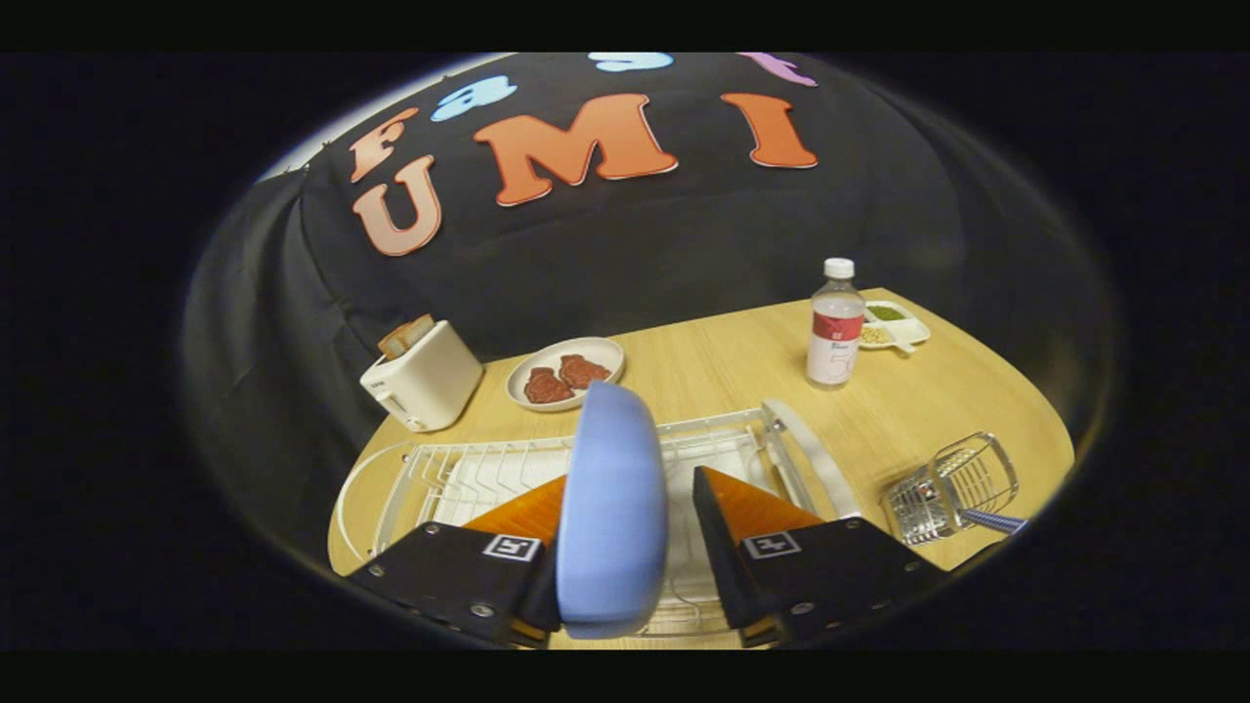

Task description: Take the plate from the dish rack, then take the spoon from the basket and place it into the plate.

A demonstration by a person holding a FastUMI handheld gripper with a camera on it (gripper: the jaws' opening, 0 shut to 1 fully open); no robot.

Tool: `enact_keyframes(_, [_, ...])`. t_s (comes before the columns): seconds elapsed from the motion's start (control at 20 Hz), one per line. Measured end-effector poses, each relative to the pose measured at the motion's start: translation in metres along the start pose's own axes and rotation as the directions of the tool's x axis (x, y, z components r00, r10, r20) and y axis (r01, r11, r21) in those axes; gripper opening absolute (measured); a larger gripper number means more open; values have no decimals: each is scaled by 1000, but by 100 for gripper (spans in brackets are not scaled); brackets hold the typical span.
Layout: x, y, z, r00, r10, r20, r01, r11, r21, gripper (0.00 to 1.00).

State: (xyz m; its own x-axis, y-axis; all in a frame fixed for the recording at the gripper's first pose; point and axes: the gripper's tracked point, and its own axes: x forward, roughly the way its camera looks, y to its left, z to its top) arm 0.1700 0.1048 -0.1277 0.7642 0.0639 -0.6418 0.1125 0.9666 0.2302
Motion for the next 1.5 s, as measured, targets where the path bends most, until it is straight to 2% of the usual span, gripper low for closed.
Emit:
enact_keyframes(0.05, [-9, -3, 7, 999, -31, 17, 31, 1000, 4, 41])
enact_keyframes(0.15, [-2, -12, 9, 996, -87, 20, 87, 996, -12, 36])
enact_keyframes(0.3, [-10, -26, 23, 980, -190, 67, 193, 980, -46, 31])
enact_keyframes(0.6, [-25, -27, 45, 952, -274, 138, 291, 949, -120, 29])
enact_keyframes(0.7, [-33, -25, 61, 945, -277, 171, 298, 948, -110, 29])
enact_keyframes(0.85, [-54, -24, 73, 954, -238, 182, 249, 968, -40, 29])
enact_keyframes(1.05, [-99, -42, 67, 957, -180, 229, 182, 983, 11, 29])
enact_keyframes(1.3, [-145, -58, 13, 974, -72, 213, 57, 996, 75, 29])
enact_keyframes(1.5, [-174, -65, -32, 981, 15, 194, -43, 989, 145, 29])
